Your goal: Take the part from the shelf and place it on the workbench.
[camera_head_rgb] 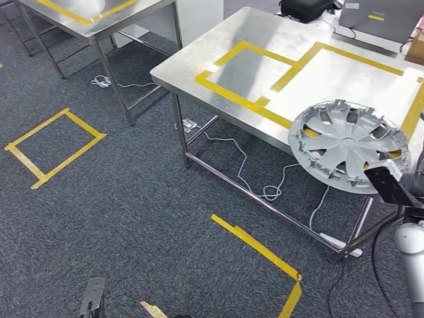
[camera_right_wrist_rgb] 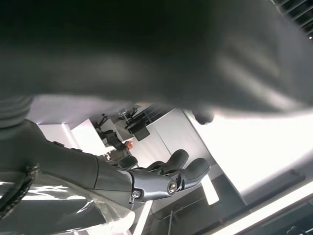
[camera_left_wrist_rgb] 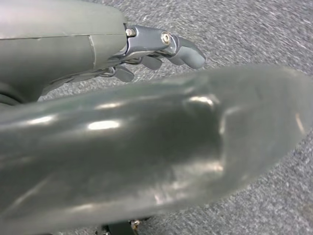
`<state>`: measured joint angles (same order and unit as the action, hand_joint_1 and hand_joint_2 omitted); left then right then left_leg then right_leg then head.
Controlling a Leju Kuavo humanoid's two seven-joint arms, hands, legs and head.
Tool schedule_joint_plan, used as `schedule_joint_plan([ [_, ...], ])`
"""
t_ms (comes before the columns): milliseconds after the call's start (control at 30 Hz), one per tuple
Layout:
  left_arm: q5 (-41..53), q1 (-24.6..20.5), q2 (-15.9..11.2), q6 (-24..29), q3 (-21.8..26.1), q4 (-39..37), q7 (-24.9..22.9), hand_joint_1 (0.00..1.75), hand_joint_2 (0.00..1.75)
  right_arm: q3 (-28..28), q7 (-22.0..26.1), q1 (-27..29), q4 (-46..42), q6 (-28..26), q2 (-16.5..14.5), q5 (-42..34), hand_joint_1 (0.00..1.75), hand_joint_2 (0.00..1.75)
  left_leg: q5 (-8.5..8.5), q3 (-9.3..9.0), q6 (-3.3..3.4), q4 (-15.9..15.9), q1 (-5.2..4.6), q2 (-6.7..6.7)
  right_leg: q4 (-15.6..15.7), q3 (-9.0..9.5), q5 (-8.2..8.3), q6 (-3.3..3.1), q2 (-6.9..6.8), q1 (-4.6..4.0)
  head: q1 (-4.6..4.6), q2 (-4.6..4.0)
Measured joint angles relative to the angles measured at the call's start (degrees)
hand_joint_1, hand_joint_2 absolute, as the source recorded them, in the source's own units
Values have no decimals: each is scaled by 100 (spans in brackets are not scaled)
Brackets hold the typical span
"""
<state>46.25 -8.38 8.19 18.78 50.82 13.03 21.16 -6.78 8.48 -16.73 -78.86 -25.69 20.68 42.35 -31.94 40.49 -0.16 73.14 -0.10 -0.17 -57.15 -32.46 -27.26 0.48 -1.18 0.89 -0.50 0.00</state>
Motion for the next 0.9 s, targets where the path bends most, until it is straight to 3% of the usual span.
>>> schedule_joint_plan([
  [67, 0, -3, -7, -1, 0, 0, 1, 0, 0, 7, 0, -5, 0, -7, -13, 5, 0, 175, 375, -334, 52, -696, -12, 65, -5, 7, -5, 9, -38, -10, -1, 0],
  [133, -4, -13, -13, -14, 0, 0, 9, 0, 0, 15, -1, -14, -1, -21, -28, 26, 0, 175, 555, -602, 110, -1298, -39, 157, -24, -12, -14, 42, -80, -39, 2, 0],
  [267, -59, 19, -22, -75, 2, 0, 57, 0, 0, 100, -37, -35, -16, -40, -100, 152, 0, 175, 576, -634, 208, -1487, -35, 95, -66, -73, -61, 141, -149, -52, 7, 0],
  [333, -75, 33, -39, -87, 2, 0, 69, 0, 0, 157, -86, -78, -29, -40, -141, 213, 0, 175, 613, -634, 263, -1520, -13, 37, -434, -249, -312, 187, -48, -35, 22, 0],
  [400, -83, 36, -58, -94, 2, 0, 72, 0, 0, 200, -109, -116, -25, -39, -168, 242, 0, 175, 625, -616, 284, -1517, -19, -31, -1191, -590, -672, 211, 52, -24, 31, 0],
  [433, -86, 42, -63, -96, 2, 0, 72, 0, 0, 224, -110, -121, -19, -38, -181, 250, 0, 175, 628, -610, 288, -1515, -23, -68, -1518, -744, -777, 216, 70, -22, 28, 0],
  [467, -87, 50, -64, -95, 2, 0, 71, 0, 0, 248, -110, -121, -14, -37, -195, 256, 0, 175, 630, -607, 289, -1512, -26, -109, -1667, -817, -778, 218, 81, -22, 29, 0],
  [500, -87, 57, -65, -94, 2, 0, 70, 0, 0, 272, -109, -126, -10, -36, -205, 261, 0, 175, 631, -608, 288, -1509, -27, -151, -1590, -784, -668, 213, 92, -22, 30, 0],
  [567, -87, 59, -64, -90, 2, 0, 70, 0, 0, 309, -109, -153, -12, -38, -219, 268, 0, 175, 632, -616, 280, -1500, -25, -233, -895, -451, -277, 188, 177, -17, 31, 0],
  [633, -86, 52, -64, -81, 2, 0, 72, 0, 0, 339, -107, -184, -26, -43, -224, 275, 0, 175, 640, -586, 240, -1476, -37, -310, -246, -108, -69, 160, 298, -11, 28, 0],
  [667, -83, 53, -64, -78, 2, 0, 72, 0, 0, 353, -104, -189, -38, -49, -227, 278, 0, 175, 652, -560, 208, -1469, -38, -343, -104, -34, -64, 147, 332, -13, 26, 0],
  [767, -70, 75, -78, -73, 2, 0, 72, 0, 0, 388, -101, -185, -78, -66, -237, 282, 0, 175, 656, -510, 110, -1444, -41, -391, -40, -3, -63, 86, 247, -3, 21, 0],
  [833, -69, 74, -86, -70, 2, 0, 72, 0, 0, 403, -100, -190, -116, -74, -242, 283, 0, 175, 454, -382, 44, -1146, -45, -258, -10, 22, -48, 21, 162, 21, -8, 0],
  [900, -69, 68, -81, -70, 2, 0, 72, 0, 0, 409, -101, -189, -142, -80, -243, 283, 0, 175, 89, -59, -13, -427, -22, -95, -10, 31, -57, -20, 75, 11, -36, 0],
])
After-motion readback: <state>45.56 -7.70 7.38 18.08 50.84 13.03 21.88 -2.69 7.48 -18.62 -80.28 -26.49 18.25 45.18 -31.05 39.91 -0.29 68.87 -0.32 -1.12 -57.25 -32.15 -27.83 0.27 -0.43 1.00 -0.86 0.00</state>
